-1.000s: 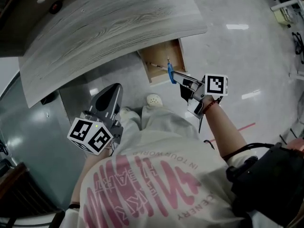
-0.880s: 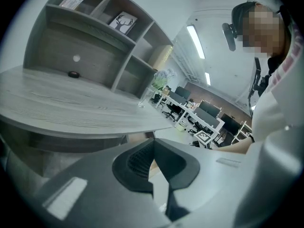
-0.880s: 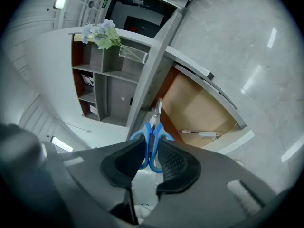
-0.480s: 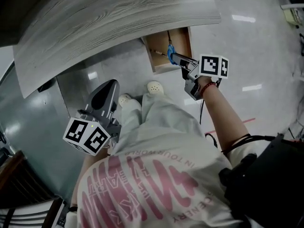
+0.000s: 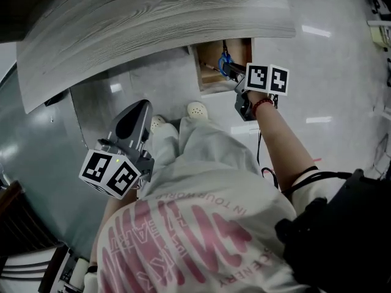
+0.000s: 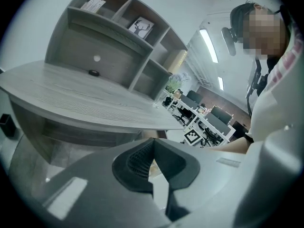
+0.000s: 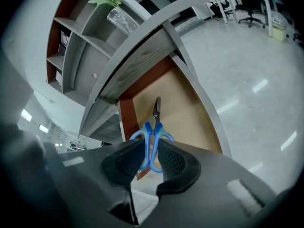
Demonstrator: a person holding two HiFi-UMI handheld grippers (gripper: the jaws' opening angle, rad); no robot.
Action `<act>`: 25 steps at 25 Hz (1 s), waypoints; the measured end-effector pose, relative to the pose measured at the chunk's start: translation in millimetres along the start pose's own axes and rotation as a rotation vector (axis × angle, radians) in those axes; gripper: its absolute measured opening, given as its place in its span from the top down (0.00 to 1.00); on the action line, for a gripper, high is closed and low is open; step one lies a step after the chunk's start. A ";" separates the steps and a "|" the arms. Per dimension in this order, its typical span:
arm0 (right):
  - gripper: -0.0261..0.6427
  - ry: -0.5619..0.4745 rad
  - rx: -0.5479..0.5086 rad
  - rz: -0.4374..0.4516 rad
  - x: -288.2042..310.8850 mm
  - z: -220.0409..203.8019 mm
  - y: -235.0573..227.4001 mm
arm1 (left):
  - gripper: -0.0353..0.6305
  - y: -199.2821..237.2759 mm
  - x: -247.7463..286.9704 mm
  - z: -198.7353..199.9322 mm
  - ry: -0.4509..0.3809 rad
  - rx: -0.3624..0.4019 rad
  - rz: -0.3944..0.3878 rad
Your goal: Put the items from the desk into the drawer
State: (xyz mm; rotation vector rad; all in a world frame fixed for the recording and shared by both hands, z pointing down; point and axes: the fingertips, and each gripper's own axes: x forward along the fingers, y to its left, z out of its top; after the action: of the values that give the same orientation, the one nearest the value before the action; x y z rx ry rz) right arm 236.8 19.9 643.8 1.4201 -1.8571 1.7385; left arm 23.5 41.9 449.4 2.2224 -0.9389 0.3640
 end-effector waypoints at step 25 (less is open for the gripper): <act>0.82 0.098 -0.265 -0.364 38.6 13.3 -51.7 | 0.92 21.9 -3.2 -5.6 -0.024 -0.068 0.064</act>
State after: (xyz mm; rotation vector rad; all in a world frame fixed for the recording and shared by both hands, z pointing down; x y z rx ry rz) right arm 261.7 -1.1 701.0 1.4296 -1.5878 1.3110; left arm 5.7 36.5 462.6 2.1433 -1.0219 0.3306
